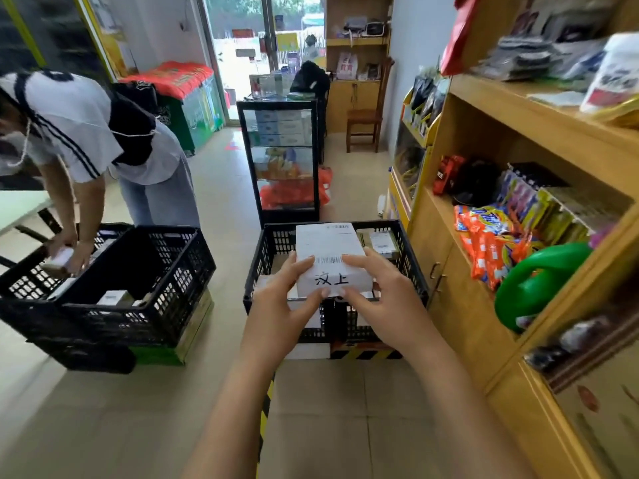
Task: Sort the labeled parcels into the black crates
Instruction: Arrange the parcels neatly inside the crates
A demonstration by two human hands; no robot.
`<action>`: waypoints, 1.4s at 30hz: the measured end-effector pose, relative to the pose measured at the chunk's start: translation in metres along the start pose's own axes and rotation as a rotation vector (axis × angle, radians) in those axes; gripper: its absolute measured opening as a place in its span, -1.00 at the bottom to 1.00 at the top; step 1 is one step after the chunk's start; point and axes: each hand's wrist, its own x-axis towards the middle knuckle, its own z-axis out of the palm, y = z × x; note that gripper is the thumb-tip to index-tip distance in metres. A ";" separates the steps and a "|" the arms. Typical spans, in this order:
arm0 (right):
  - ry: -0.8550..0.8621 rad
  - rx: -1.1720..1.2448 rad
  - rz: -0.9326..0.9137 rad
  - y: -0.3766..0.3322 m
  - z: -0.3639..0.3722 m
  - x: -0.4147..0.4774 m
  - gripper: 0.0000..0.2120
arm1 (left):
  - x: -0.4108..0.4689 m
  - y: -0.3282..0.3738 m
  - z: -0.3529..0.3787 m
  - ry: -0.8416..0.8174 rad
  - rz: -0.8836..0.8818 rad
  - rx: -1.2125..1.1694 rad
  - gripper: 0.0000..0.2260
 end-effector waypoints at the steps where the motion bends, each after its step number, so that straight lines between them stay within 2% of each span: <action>1: 0.009 0.000 0.004 0.006 -0.003 0.003 -0.58 | 0.004 -0.001 0.006 -0.007 0.004 0.006 -0.54; 5: 0.057 -0.004 0.056 0.025 -0.006 0.019 -0.57 | 0.026 -0.007 0.026 -0.027 0.044 0.052 -0.57; 10: 0.141 -0.023 0.129 0.047 -0.002 0.062 -0.33 | 0.077 -0.020 0.051 -0.020 0.167 0.155 -0.56; 19: 0.314 -0.182 0.188 0.084 -0.005 0.192 -0.32 | 0.230 -0.050 0.087 -0.071 0.236 0.008 -0.29; 25: 0.376 -0.265 0.254 0.112 -0.015 0.256 -0.31 | 0.314 -0.071 0.120 -0.192 0.254 -0.027 -0.35; 31: 0.316 -0.295 0.341 0.179 -0.020 0.300 -0.26 | 0.359 -0.101 0.179 -0.294 0.188 -0.068 -0.34; 39: 0.102 -0.140 0.481 0.315 -0.018 0.342 -0.30 | 0.395 -0.166 0.296 -0.374 -0.066 0.026 -0.31; 42: 0.002 -0.160 0.547 0.370 -0.012 0.348 -0.33 | 0.395 -0.197 0.339 -0.427 -0.164 0.050 -0.30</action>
